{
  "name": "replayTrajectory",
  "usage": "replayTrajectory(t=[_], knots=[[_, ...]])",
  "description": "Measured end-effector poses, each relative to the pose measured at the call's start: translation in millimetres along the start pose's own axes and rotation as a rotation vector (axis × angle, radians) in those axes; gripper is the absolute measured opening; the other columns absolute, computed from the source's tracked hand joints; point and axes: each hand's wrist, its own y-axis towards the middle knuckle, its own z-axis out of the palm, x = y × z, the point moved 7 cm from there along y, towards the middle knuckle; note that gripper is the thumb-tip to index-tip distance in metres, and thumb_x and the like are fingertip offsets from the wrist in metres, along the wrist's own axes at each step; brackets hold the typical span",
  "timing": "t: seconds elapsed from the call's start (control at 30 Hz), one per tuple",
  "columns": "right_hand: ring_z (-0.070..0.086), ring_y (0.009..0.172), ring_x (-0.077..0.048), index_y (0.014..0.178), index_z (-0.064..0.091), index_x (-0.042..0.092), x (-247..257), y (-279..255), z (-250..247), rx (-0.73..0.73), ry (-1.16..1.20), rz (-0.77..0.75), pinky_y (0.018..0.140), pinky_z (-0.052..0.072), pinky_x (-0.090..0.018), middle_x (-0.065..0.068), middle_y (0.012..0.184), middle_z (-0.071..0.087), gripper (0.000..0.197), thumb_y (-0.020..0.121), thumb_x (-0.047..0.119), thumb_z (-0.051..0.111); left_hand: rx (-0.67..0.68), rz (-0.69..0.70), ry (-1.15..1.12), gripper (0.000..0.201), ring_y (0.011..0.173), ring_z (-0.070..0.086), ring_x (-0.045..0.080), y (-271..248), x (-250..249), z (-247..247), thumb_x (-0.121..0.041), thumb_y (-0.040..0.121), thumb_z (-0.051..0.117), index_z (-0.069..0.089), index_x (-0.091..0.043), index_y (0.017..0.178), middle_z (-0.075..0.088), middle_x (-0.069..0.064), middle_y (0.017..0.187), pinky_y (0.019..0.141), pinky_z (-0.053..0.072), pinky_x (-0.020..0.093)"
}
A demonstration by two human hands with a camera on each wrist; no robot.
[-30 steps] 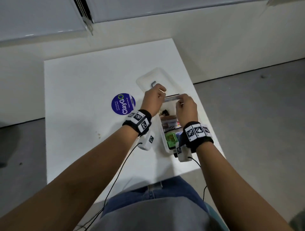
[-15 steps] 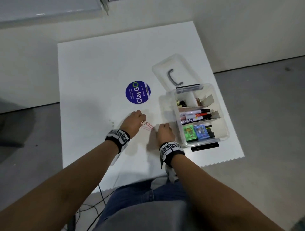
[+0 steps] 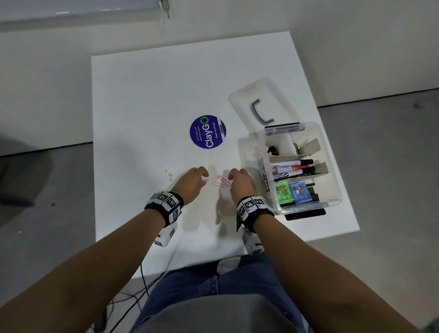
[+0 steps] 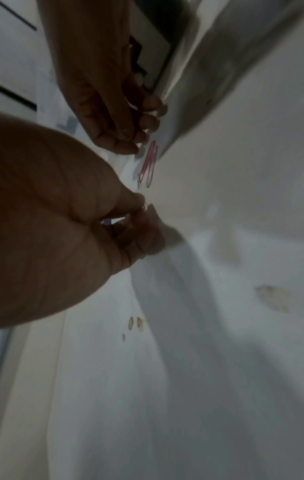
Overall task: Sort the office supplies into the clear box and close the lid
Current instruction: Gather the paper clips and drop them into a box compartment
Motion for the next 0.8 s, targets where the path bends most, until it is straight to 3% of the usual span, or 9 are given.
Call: replayTrajectory(t=[0.1, 0.17, 0.27, 0.37, 0.43, 0.6, 0.8], knots=[[0.054, 0.114, -0.029, 0.122, 0.052, 0.008, 12, 2, 11, 0.028, -0.129, -0.055, 0.08, 0.049, -0.036, -0.01, 0.126, 0.049, 0.033, 0.089, 0.004, 0.051, -0.05, -0.009, -0.062, 0.014, 0.083, 0.053, 0.018, -2, -1, -8, -0.016, 0.097, 0.05, 0.063, -0.012, 0.103, 0.053, 0.003, 0.092, 0.076, 0.041, 0.027], [0.049, 0.12, -0.028, 0.128, 0.046, 0.005, 19, 3, 19, 0.051, -0.193, -0.094, 0.081, 0.048, -0.037, -0.011, 0.128, 0.046, 0.041, 0.09, 0.015, 0.056, -0.05, -0.016, -0.09, 0.012, 0.08, 0.055, 0.019, -1, -3, -12, -0.02, 0.095, 0.055, 0.063, -0.011, 0.095, 0.056, 0.001, 0.085, 0.07, 0.039, 0.028], [0.046, 0.123, -0.029, 0.132, 0.043, 0.003, 23, 4, 24, 0.086, -0.232, -0.103, 0.086, 0.047, -0.037, -0.014, 0.132, 0.045, 0.04, 0.093, 0.011, 0.049, -0.054, -0.029, -0.082, 0.014, 0.076, 0.054, 0.018, 1, -2, -15, -0.023, 0.093, 0.059, 0.063, -0.009, 0.092, 0.057, -0.001, 0.08, 0.069, 0.042, 0.03], [0.048, 0.123, -0.031, 0.131, 0.044, 0.001, 26, 1, 22, 0.095, -0.224, -0.083, 0.09, 0.046, -0.039, -0.015, 0.132, 0.047, 0.036, 0.098, 0.013, 0.038, -0.074, -0.049, -0.079, 0.009, 0.08, 0.056, 0.021, 7, -4, -16, -0.019, 0.09, 0.062, 0.063, -0.01, 0.089, 0.059, 0.003, 0.086, 0.076, 0.049, 0.036], [0.051, 0.12, -0.031, 0.129, 0.046, 0.002, 22, 0, 22, 0.128, -0.215, -0.052, 0.091, 0.046, -0.038, -0.015, 0.129, 0.049, 0.037, 0.095, 0.017, 0.043, -0.075, -0.035, -0.082, 0.006, 0.083, 0.057, 0.022, 11, -11, -12, -0.015, 0.089, 0.062, 0.063, -0.01, 0.09, 0.058, 0.003, 0.086, 0.079, 0.049, 0.037], [0.06, 0.111, -0.031, 0.118, 0.056, 0.006, 6, -4, 18, 0.186, -0.185, 0.019, 0.085, 0.049, -0.035, -0.013, 0.121, 0.057, 0.031, 0.089, 0.016, 0.052, -0.061, 0.0, -0.002, 0.018, 0.095, 0.059, 0.026, 21, -30, 4, -0.012, 0.091, 0.061, 0.059, -0.009, 0.109, 0.062, 0.009, 0.103, 0.082, 0.047, 0.035], [0.062, 0.104, -0.033, 0.115, 0.052, 0.006, 8, -21, -2, 0.154, -0.199, -0.1, 0.072, 0.041, -0.032, -0.014, 0.114, 0.064, 0.024, 0.093, 0.011, 0.044, 0.063, 0.041, 0.266, 0.015, 0.092, 0.059, 0.033, 30, -49, 14, -0.011, 0.096, 0.05, 0.055, -0.004, 0.108, 0.057, 0.014, 0.107, 0.08, 0.049, 0.043]])
